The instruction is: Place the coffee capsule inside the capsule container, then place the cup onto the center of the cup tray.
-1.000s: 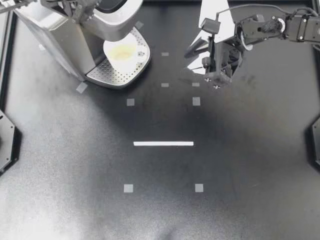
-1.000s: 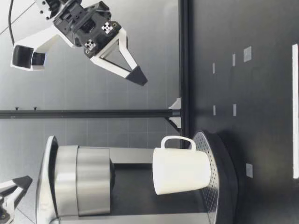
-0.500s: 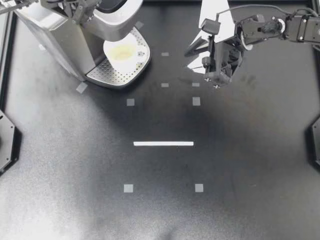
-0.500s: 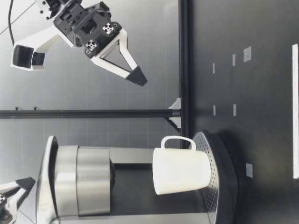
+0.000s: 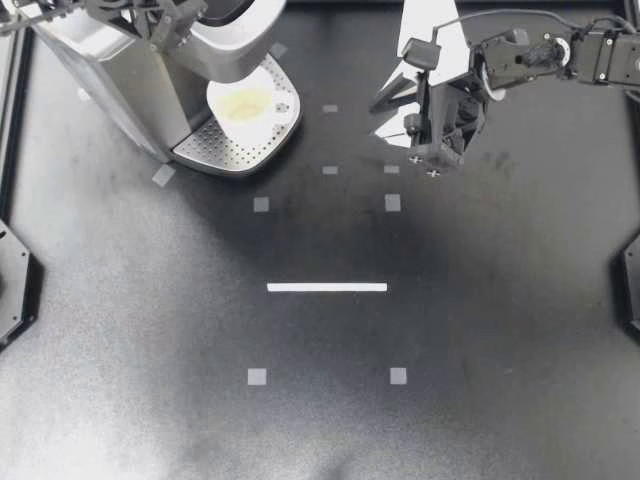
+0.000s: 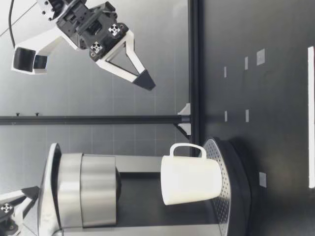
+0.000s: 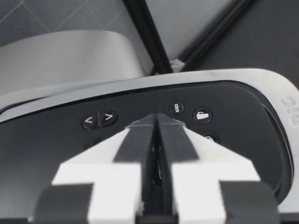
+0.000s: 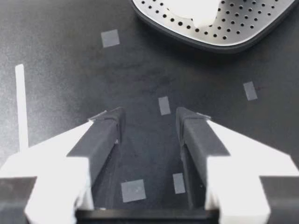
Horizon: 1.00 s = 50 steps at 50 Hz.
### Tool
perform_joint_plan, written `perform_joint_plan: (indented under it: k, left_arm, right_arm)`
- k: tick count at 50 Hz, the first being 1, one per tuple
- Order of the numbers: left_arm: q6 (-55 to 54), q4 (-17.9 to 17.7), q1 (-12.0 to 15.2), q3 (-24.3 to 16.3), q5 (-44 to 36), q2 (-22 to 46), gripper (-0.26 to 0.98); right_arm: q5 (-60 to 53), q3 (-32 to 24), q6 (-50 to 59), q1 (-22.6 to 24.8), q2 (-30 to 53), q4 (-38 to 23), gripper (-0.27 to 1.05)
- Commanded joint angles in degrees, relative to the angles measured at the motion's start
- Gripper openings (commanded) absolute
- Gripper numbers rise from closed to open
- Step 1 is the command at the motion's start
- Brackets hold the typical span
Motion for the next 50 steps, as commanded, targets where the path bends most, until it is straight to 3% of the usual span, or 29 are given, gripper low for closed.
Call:
perform_joint_plan:
  k: [1, 15, 31, 50]
  left_arm:
    - [0.09, -0.44, 0.35, -0.26, 1.85, 0.7, 0.1]
    - [0.35, -0.44, 0.26, -0.09, 3.52, 1.23, 0.1]
    - [3.25, -0.35, 0.09, -2.02, -8.09, -2.64, 0.1]
    - [3.78, -0.35, -2.46, -2.46, -5.36, -0.97, 0.1]
  right_arm:
    - [-0.35, -0.62, -0.09, 0.26, -1.05, 0.09, 0.47]
    - [-0.35, -0.53, -0.18, 0.18, -0.7, 0.09, 0.47]
    - [-0.35, -0.53, -0.09, 0.18, -0.62, 0.09, 0.47]
    - [-1.05, -0.53, -0.09, 0.18, -0.88, 0.09, 0.47]
